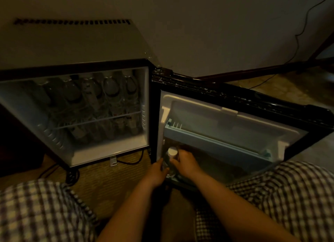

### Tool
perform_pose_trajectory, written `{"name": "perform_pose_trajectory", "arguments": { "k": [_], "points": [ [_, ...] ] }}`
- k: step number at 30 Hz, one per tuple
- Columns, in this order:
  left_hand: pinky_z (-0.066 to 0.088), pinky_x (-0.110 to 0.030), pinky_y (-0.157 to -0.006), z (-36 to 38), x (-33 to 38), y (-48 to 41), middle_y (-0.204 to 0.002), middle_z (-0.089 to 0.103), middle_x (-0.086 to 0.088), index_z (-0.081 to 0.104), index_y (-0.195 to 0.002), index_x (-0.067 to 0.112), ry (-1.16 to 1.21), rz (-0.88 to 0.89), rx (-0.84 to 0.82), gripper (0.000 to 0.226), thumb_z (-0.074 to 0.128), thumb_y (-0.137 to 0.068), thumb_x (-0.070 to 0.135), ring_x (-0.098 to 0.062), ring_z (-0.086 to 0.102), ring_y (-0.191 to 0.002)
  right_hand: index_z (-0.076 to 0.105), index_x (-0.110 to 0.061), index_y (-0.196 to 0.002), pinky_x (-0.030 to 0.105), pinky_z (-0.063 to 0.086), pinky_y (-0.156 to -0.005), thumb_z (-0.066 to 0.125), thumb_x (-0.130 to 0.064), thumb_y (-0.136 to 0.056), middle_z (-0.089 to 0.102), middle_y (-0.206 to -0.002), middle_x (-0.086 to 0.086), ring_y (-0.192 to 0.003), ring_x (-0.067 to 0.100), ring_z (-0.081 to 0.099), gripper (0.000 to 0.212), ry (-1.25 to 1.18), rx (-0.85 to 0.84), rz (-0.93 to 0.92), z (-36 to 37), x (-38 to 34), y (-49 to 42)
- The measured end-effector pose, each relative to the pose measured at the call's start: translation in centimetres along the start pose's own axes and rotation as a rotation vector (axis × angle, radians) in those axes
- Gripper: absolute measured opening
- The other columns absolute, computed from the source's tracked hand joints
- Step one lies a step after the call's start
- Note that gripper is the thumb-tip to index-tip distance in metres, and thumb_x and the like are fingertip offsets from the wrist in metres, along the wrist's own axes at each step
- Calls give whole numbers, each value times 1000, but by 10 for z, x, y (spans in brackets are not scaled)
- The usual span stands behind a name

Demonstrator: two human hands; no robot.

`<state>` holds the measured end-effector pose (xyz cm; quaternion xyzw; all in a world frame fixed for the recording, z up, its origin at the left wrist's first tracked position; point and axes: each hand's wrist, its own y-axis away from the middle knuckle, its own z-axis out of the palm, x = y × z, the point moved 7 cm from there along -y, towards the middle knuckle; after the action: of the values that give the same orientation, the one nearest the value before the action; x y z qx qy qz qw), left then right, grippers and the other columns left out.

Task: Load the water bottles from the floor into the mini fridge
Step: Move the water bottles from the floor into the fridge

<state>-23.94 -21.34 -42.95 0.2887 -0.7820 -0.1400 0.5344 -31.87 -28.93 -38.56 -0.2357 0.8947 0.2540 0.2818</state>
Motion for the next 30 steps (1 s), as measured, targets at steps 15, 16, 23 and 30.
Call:
{"name": "perform_pose_trajectory", "arguments": {
  "k": [15,16,23,30],
  "points": [
    [46,-35,-96,-21,139,66,-124,60,-14,56,-121,7,-547,298,-98,37,52,-92,29,-26,57,-112,62,-10,-114,36,46,-91,59,-24,-88,63,-119,14,-109,28,59,30,510,-160,-142,-116,-52,66],
    [46,-35,-97,-18,151,74,-125,59,-13,54,-123,8,-560,324,-100,38,51,-92,30,-26,56,-113,62,-11,-115,35,46,-92,59,-24,-89,63,-119,13,-109,28,59,29,495,-129,-153,-133,-55,76],
    [48,-33,-94,17,252,139,-123,60,-9,52,-126,12,-521,597,-35,37,51,-93,29,-20,57,-111,58,-16,-120,30,51,-89,58,-25,-90,62,-118,5,-100,18,60,30,382,46,-148,-245,-40,154],
    [48,-35,-96,111,328,201,-123,60,-4,52,-125,15,-557,812,-146,35,48,-94,31,-17,57,-110,59,-15,-119,28,48,-84,59,-22,-89,64,-114,8,-97,19,61,31,314,230,-21,-320,29,242]
  ]
}}
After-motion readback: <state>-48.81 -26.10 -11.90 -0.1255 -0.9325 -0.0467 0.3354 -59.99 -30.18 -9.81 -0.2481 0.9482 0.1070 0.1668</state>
